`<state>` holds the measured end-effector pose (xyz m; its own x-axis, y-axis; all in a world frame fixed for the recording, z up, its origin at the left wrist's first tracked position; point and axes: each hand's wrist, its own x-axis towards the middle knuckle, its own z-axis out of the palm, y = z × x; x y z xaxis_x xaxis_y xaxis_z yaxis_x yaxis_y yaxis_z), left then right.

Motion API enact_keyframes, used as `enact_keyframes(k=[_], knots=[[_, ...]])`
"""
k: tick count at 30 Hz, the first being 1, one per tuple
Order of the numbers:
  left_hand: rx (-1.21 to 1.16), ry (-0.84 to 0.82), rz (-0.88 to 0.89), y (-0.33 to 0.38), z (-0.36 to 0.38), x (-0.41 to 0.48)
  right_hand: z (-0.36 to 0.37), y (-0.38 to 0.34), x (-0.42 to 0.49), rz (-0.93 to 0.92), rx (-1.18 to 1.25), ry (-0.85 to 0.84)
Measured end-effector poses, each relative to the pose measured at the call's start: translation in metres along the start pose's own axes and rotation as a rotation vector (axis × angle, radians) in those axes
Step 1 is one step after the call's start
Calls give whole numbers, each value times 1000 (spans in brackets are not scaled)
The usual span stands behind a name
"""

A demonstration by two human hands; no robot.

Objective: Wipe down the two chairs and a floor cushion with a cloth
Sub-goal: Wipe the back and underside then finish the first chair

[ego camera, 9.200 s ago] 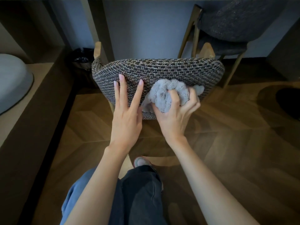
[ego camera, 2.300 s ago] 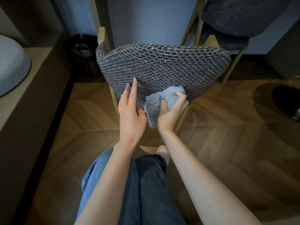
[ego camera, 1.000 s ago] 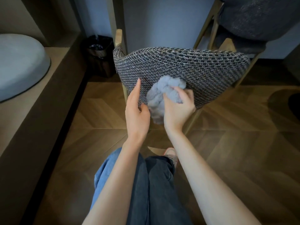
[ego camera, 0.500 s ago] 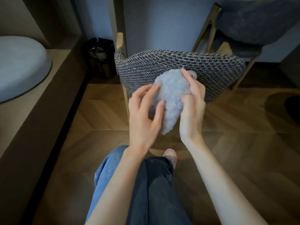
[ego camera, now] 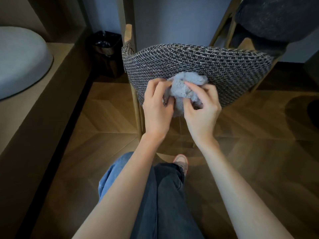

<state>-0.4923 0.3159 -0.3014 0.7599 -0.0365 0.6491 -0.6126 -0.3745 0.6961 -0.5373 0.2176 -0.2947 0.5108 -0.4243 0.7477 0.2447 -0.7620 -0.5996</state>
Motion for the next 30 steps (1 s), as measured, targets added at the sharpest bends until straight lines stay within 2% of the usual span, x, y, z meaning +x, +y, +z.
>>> enact_keyframes(k=[5,9,12,14,19,22,26,30], knots=[[66,-116,-227,-23,12,-12,18,31,-37,136,-12,-88],[115,-239,-471,-35,19,-17,25,42,-49,321,25,-237],[86,-217,-572,-31,15,-16,19,28,-48,280,16,-286],[-21,-128,-544,-17,5,-11,10,10,-38,153,29,-250],[-279,233,-201,32,-41,6,-9,-45,10,-97,174,-107],[-387,184,-160,45,-52,27,-8,-65,36,-155,122,-80],[-223,105,-157,40,-46,36,-3,-66,43,-143,-95,-171],[-178,118,-130,22,-41,40,9,-59,37,-221,-191,-89]])
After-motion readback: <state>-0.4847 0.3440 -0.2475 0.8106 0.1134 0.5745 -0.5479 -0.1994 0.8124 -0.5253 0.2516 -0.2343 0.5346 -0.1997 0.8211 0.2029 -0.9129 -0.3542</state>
